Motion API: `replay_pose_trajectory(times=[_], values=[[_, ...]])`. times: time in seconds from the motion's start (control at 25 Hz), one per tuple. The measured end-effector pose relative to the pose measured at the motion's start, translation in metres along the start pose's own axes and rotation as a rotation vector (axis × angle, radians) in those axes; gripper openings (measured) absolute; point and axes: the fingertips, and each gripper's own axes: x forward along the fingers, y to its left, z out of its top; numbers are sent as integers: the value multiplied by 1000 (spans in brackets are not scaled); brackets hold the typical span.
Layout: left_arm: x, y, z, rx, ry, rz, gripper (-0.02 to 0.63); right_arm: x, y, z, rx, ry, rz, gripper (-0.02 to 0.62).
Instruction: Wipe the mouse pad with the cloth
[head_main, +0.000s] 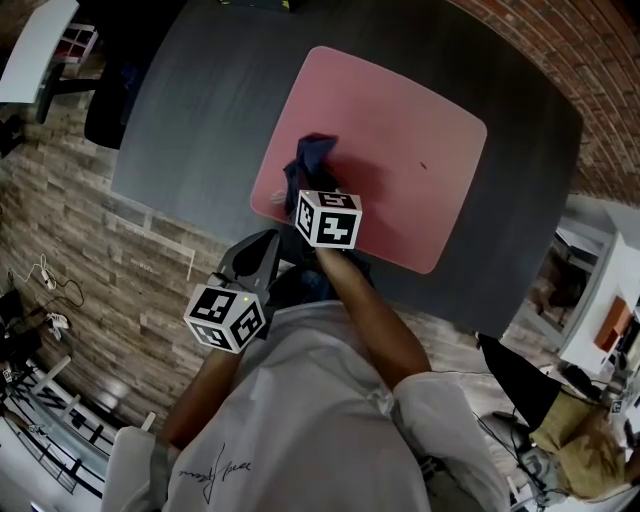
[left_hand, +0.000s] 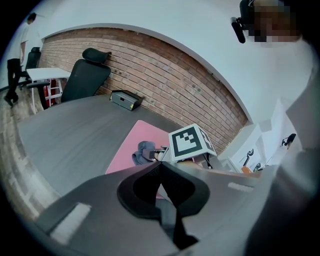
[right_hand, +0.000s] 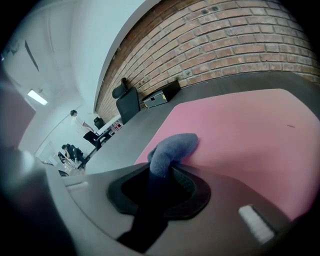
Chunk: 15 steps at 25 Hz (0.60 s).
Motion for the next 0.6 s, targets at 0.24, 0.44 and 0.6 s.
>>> replay_pose_trajectory(times=[0.24,0.44,0.6], values=[[4,-1,0,7,19,-17,6,-4,-18,7,5,-3,-37,77],[17,-6,9,10,23,-39,5,-13,-49,19,25,-14,-71,77],[37,-25,14,11,31,-80,6,-21,-73,26,48,-18,-77,77]])
